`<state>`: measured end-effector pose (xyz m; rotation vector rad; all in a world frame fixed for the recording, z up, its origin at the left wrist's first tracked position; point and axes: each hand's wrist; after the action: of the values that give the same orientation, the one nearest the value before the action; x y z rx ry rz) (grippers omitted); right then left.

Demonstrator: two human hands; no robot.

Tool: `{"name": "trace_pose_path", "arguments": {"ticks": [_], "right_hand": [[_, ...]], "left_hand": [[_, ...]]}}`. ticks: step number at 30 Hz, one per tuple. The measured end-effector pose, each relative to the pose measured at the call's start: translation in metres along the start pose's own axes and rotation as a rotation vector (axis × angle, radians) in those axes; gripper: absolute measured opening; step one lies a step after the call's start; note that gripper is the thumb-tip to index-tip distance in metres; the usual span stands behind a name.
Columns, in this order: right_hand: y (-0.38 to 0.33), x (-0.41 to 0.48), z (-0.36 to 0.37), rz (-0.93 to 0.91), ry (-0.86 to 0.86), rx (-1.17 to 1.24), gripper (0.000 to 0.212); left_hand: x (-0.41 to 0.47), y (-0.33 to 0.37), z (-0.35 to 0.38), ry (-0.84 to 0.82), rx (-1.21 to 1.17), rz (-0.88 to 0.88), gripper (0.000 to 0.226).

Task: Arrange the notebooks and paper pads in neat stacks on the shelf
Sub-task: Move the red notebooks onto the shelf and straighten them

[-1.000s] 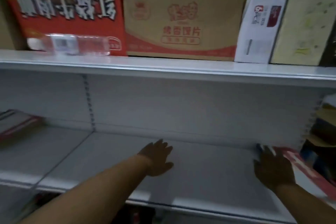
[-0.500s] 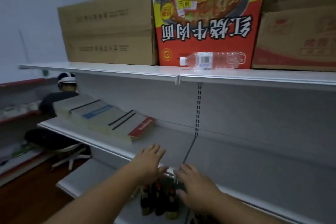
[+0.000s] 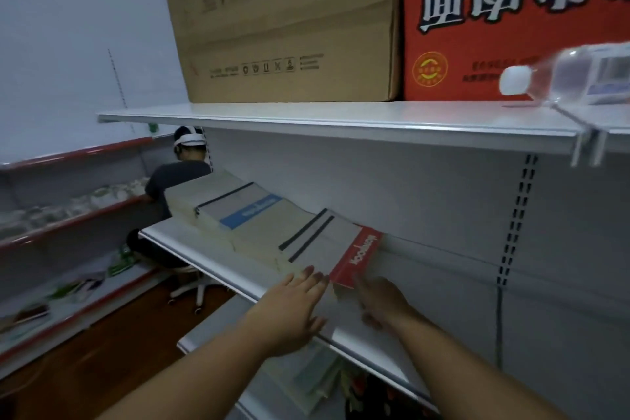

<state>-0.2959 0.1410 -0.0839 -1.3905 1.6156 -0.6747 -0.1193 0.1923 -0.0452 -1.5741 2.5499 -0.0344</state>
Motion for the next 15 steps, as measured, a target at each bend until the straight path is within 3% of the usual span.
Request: {"name": "trace_pose_path", "arguments": {"ticks": [4,7,9,11,13,15], "right_hand": [[-0.017,0.044,0.007,0.024,0.001,-0.061,0.041],[-0.012,0.050,-0.006,0.031,0.041,-0.036,0.031],[-0.007,0.039,-0.018,0.014,0.088,0.209,0.018],[-0.012,0.023,-0.016,-0.029,0.072,0.410,0.016],[-0.027,0.014,0.002,-0.081,0.025,0.432,0.017],[-0.043,0.016,0.023,-0.151,0.030,0.329,0.021]], "left_hand": [[0.017,-0.049,-0.011,0.080,-0.161,-0.079,0.058],[0.024,-0.075,-0.011,0.148,-0.474,-0.178,0.047],[0.034,-0.090,-0.011,0.170,-0.767,-0.262,0.039],[0.044,-0.100,-0.012,0.119,-1.221,-0.305,0.034],[0.053,-0.106,-0.017,-0.043,-1.663,-0.271,0.030],[0.063,-0.112,-0.014,-0.088,-1.885,-0.231,0.021]]}}
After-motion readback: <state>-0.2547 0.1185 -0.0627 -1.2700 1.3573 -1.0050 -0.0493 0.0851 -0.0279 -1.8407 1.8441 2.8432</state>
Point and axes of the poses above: each hand's wrist, its own x-axis towards the middle knuckle, its own z-axis out of the palm, y = z × x, and after that the axes turned 5 degrees about -y, right-handed
